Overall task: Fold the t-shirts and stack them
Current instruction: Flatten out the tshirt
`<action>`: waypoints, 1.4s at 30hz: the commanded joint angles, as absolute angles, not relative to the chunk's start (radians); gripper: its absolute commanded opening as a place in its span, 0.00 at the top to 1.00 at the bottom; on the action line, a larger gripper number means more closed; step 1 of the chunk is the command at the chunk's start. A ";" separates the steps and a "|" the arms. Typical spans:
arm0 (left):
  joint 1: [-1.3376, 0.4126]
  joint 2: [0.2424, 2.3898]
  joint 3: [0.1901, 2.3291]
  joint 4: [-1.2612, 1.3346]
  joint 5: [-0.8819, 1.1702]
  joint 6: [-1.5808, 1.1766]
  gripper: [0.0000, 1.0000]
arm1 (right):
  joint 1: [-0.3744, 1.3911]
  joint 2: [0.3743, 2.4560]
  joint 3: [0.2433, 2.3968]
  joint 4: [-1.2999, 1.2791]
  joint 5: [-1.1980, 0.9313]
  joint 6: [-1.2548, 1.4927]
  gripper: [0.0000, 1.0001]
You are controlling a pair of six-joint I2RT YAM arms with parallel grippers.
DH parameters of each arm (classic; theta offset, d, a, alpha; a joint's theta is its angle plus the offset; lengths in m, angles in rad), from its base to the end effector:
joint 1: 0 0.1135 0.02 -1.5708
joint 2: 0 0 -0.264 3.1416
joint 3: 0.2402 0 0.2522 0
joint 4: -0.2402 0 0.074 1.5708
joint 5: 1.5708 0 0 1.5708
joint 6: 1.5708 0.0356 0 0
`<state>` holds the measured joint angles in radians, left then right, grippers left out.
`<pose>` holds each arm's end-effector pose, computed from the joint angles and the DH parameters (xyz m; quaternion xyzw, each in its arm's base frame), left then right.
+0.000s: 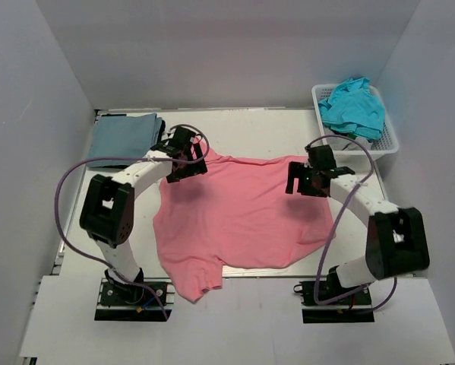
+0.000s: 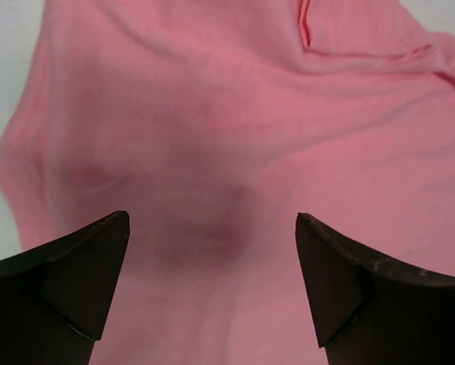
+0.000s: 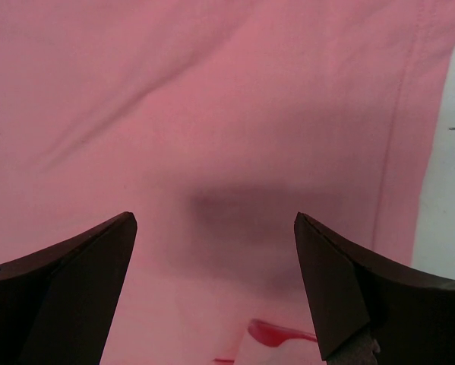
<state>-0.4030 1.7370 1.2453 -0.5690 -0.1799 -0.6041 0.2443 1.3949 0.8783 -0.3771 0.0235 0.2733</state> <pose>0.3347 -0.1358 0.2160 -0.1193 0.9566 -0.0451 0.2620 0.2768 0.0681 0.2192 0.0176 0.9430 0.0743 0.3239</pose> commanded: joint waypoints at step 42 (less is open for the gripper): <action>-0.331 1.853 1.487 -0.617 -0.060 -0.512 0.00 | 0.310 1.801 1.304 -0.587 0.210 0.202 0.10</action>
<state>-0.3195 1.9579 1.6798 -0.6754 -0.1211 -0.4713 0.2924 1.7916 1.3266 -0.5552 0.2104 0.1810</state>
